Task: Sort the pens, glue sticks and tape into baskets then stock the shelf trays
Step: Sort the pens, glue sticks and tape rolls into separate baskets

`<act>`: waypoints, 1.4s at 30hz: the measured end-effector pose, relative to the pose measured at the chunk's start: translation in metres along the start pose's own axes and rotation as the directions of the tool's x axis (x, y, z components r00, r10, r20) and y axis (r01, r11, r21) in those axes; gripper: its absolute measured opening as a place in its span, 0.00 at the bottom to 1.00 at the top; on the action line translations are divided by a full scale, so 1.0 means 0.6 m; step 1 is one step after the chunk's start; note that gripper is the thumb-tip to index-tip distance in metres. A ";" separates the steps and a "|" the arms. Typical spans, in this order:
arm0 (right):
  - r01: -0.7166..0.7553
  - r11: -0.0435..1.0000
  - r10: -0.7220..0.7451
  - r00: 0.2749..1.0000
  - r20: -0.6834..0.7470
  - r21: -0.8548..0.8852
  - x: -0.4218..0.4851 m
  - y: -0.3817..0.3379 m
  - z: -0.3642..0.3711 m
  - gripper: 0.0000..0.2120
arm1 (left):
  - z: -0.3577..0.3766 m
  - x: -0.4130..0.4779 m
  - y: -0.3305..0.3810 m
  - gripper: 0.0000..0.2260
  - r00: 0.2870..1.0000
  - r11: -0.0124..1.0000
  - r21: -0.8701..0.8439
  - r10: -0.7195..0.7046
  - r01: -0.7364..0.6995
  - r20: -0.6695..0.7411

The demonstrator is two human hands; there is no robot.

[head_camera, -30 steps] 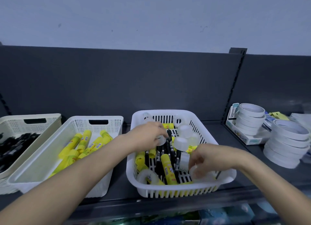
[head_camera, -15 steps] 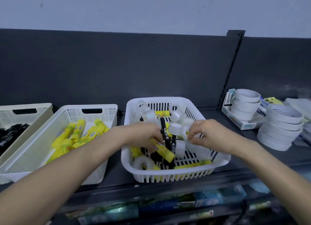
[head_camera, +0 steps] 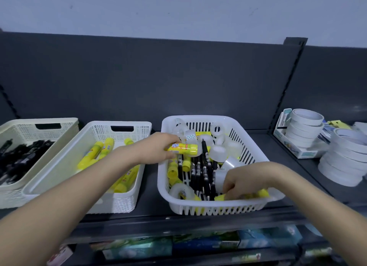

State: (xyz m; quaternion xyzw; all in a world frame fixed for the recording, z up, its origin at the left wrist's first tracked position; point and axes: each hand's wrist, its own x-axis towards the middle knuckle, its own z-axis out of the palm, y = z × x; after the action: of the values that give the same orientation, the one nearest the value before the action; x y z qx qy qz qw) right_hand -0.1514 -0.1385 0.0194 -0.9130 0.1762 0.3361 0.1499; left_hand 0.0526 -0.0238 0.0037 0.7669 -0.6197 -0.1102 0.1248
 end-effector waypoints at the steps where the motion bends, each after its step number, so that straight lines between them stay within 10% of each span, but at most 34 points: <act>1: 0.011 0.997 -0.006 0.998 -0.059 0.077 -0.006 0.002 -0.006 0.17 | 0.000 -0.003 -0.005 0.13 1.000 1.000 -0.009 -0.002 0.001 -0.016; 11: 0.267 0.752 0.138 0.830 -0.540 0.603 0.085 -0.066 -0.029 0.17 | -0.024 -0.036 -0.046 0.06 0.965 0.985 -0.132 -0.140 0.112 -0.222; 21: 0.112 0.798 0.264 0.818 -0.511 0.592 0.170 -0.133 -0.028 0.15 | -0.018 -0.083 -0.099 0.06 0.940 0.958 -0.152 -0.272 0.244 -0.206; 32: 0.549 0.312 0.148 0.778 -0.610 0.776 0.079 -0.158 -0.073 0.03 | -0.036 -0.103 -0.128 0.06 0.875 0.916 -0.179 -0.397 0.359 -0.275; 38: 0.486 0.319 0.055 0.847 -0.528 0.814 0.142 -0.263 -0.096 0.10 | -0.068 -0.147 -0.178 0.17 0.738 0.802 -0.158 -0.594 0.576 -0.319; 42: 0.372 0.610 0.114 0.833 -0.542 0.700 0.177 -0.297 -0.095 0.23 | -0.066 -0.164 -0.199 0.13 0.744 0.800 -0.178 -0.599 0.573 -0.296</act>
State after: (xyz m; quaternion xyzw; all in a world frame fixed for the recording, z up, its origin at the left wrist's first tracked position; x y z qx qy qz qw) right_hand 0.0315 -0.0251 0.0179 -0.8204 0.2693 -0.0564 0.5011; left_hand 0.1551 0.0985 0.0032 0.9244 -0.3117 -0.0340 0.2172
